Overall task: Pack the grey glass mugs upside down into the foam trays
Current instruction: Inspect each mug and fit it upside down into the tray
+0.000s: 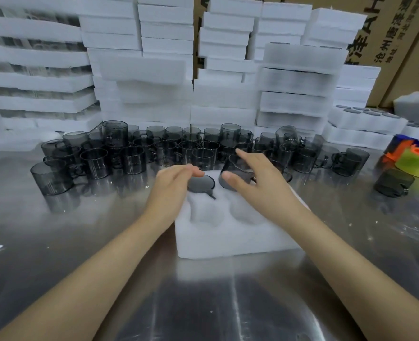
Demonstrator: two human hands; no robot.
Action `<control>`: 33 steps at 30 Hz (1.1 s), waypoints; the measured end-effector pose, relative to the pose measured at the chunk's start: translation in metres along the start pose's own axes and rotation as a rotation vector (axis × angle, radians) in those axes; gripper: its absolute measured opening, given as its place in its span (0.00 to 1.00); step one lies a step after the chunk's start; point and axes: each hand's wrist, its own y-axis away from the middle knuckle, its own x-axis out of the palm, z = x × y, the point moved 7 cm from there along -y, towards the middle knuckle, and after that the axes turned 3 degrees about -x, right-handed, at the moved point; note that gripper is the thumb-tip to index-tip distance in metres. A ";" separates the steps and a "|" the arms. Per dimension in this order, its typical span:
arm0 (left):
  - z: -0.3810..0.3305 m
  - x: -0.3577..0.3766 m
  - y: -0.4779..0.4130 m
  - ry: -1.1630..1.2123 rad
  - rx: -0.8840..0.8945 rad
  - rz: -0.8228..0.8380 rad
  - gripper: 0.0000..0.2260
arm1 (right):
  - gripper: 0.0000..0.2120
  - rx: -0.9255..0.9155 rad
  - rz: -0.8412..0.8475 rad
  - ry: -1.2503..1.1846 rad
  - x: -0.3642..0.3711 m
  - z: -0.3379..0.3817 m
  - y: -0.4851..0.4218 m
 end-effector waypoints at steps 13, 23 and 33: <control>-0.003 -0.001 -0.001 0.003 0.069 0.003 0.15 | 0.27 -0.095 0.276 0.400 0.019 0.013 -0.003; 0.001 0.000 -0.003 -0.013 0.050 -0.002 0.14 | 0.38 0.013 0.568 0.359 0.028 0.003 0.007; -0.005 -0.001 -0.001 -0.171 0.114 0.027 0.15 | 0.16 0.324 -0.535 0.290 -0.129 -0.131 0.008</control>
